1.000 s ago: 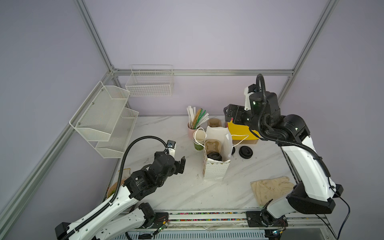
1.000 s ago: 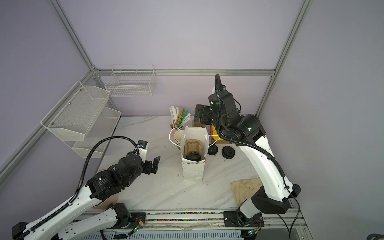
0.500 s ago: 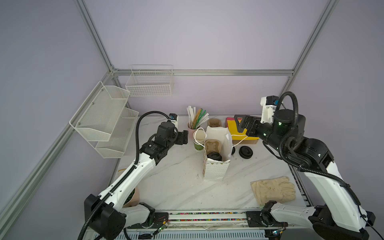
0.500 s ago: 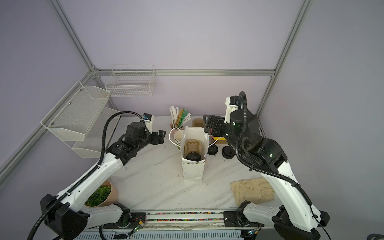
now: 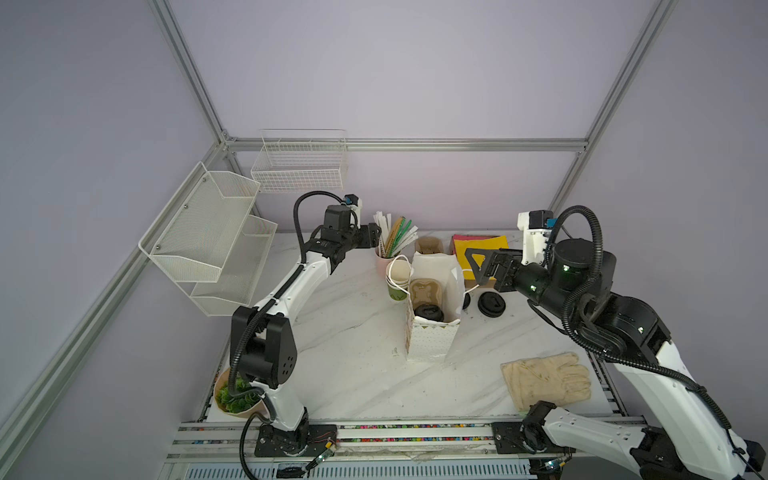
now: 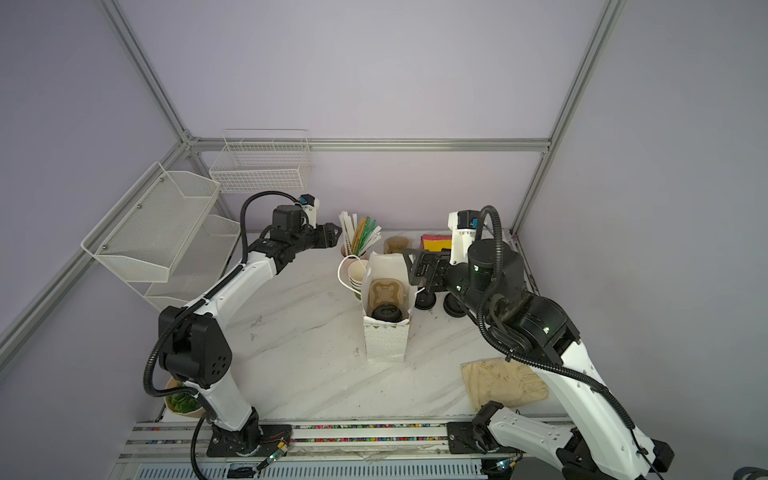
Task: Pack the takeout coffee
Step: 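Reach the left gripper to the pink straw cup while the right gripper draws back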
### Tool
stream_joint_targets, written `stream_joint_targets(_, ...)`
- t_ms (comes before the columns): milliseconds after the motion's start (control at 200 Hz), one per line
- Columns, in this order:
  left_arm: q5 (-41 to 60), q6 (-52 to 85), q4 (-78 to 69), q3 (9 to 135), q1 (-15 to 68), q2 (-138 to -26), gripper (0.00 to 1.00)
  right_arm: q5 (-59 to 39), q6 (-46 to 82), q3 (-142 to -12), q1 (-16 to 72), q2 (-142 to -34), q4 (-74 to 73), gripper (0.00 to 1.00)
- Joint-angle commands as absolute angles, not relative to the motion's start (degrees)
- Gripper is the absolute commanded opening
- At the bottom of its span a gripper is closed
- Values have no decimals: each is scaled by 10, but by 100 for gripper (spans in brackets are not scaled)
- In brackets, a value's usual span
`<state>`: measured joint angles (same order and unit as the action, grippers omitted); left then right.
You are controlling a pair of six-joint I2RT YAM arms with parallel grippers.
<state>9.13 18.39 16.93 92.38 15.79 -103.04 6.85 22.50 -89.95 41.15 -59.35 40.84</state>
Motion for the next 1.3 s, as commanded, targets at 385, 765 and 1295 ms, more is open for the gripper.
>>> stream_joint_targets(385, 70, 154, 218, 1132, 158, -1144, 50, 45, 219, -886, 410, -563, 388, 97)
stream_joint_targets(765, 39, 148, 256, 1203, 162, -1199, 43, 37, 222, -881, 410, -564, 384, 97)
stream_joint_targets(1295, 23, 144, 287, 1286, 171, -1260, 32, 36, 220, -867, 410, -556, 379, 97)
